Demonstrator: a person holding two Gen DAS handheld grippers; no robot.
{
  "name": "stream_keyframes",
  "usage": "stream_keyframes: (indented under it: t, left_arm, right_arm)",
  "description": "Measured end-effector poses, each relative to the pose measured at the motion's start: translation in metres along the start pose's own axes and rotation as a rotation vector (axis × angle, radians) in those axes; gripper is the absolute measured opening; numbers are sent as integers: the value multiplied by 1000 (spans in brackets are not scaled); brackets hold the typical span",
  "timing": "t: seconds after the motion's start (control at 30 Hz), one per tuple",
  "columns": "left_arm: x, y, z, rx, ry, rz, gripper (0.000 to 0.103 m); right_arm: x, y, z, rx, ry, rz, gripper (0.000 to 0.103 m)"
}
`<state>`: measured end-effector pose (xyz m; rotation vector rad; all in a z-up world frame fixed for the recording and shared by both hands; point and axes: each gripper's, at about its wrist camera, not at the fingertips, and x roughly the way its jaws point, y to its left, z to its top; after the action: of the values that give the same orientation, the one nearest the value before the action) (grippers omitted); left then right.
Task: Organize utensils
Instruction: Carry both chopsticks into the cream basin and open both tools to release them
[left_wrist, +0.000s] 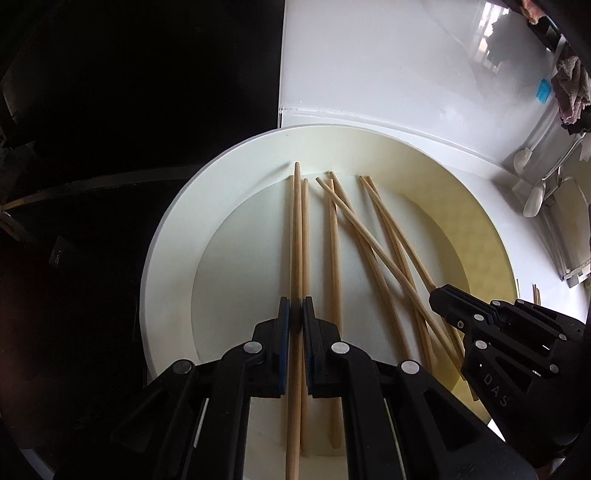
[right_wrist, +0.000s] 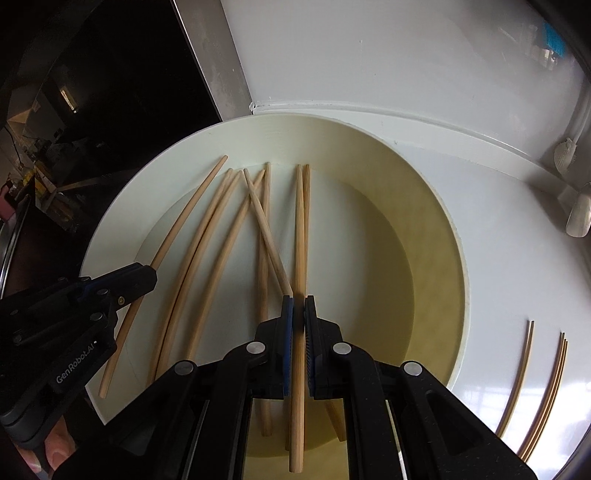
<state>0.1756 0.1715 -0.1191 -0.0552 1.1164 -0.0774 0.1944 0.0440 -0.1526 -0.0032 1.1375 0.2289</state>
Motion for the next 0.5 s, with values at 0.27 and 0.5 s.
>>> stream_keyframes:
  t: [0.27, 0.5]
  left_arm:
    - [7, 5, 0, -23, 26, -16, 8]
    - [-8, 7, 0, -26, -8, -13, 30]
  right_arm:
    - [8, -2, 0, -1, 32, -4, 7]
    - [-7, -4, -2, -7, 5, -17, 19]
